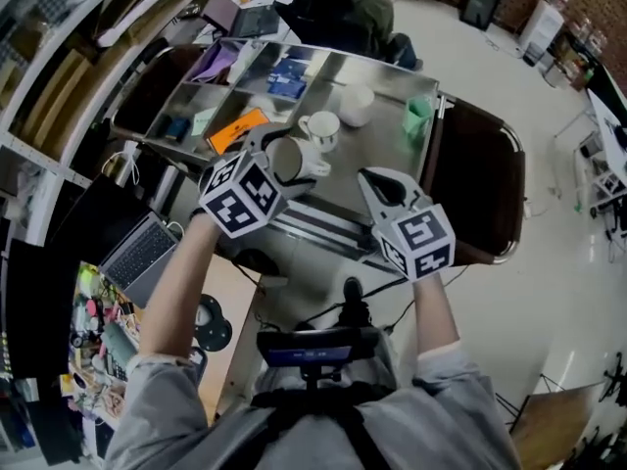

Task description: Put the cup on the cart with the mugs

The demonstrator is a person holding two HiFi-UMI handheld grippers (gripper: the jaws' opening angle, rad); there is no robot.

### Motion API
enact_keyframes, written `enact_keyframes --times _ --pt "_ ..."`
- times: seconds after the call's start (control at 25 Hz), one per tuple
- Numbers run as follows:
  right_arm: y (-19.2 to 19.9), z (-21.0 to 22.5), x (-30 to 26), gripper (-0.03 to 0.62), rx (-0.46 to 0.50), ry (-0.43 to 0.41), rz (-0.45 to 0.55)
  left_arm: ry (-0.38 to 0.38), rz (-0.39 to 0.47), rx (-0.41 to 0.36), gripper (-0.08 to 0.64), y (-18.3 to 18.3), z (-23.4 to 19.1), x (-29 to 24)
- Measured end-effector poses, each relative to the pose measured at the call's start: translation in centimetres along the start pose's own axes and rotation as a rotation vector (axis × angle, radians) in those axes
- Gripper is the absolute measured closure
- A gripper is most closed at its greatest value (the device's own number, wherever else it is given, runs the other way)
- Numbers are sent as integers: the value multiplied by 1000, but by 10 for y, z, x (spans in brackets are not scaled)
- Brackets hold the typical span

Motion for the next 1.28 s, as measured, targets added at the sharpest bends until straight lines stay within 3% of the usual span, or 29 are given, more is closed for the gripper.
enact_keyframes --times 0.32,0.6,0.72,1.0,1.28 --pt "23 70 35 604 -56 164 -26 243 -103 -193 143 -47 19 -76" --pt "39 97 53 604 -101 234 -37 420 -203 -289 143 -53 42 -129" --pt "45 104 60 604 -120 254 -39 498 -208 -317 143 -59 54 -146" --pt "57 113 67 604 -153 279 -47 593 -235 -334 142 -62 72 -177" --pt "68 120 72 604 -180 299 -59 640 -260 -346 141 -57 85 -196"
Point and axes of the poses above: the fingertips, and each gripper's own axes: x backward along the fingers, z to its right, y out of its underside, the point moved 2 cm from there along x, backward along the fingers, and after that the axes turned 7 degrees about y, right-handed, at the moved point
